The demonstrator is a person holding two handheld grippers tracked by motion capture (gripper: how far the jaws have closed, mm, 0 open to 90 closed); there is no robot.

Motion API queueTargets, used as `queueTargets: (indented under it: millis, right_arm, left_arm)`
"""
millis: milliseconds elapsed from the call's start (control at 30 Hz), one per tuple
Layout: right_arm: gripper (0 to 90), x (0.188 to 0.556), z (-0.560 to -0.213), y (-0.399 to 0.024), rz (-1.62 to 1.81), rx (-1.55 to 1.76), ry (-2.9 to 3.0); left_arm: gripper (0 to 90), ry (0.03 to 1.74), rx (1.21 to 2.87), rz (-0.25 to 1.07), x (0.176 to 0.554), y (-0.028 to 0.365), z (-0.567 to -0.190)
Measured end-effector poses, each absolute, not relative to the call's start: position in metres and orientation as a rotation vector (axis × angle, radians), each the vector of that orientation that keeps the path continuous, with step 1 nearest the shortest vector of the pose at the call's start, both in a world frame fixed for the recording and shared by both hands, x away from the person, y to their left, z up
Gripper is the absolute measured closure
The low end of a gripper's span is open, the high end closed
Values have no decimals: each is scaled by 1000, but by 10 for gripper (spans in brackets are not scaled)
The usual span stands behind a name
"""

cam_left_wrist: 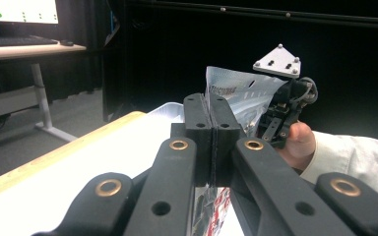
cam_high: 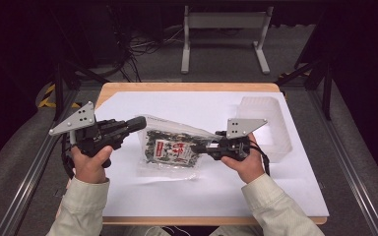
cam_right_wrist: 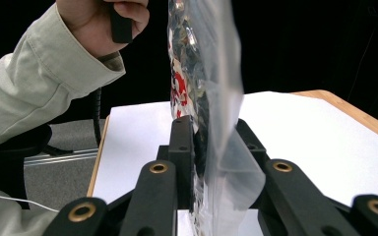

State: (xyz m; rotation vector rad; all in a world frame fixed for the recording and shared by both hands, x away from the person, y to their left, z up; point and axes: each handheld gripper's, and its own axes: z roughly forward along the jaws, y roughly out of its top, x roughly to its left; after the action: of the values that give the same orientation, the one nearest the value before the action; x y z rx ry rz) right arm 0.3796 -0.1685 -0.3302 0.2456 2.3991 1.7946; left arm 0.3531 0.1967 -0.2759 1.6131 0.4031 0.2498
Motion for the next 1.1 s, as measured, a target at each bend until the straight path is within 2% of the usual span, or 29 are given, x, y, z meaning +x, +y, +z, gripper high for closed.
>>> queueTargets:
  millis: [200,300,367,500,867,1100]
  right_arm:
    - [768,377,-328,-169,1775,241,2401]
    - [770,376,-326,-172,1779,246,2389]
    - [771,377,-323,-178,1795,264,2370]
    - [772,377,-317,-188,1784,279,2353]
    - [771,379,-295,-221,1701,381,2292]
    - [770,383,-285,-237,1642,476,2253]
  left_arm:
    - [824,442,1632,259,358,201,-277]
    - [681,482,1632,269,362,204,-279]
    - [561,527,1676,339,363,205,-281]
    - [475,530,1723,365,363,207,-287]
    - [390,571,1744,406,361,227,-319]
    - [347,626,1767,406,366,234,-356]
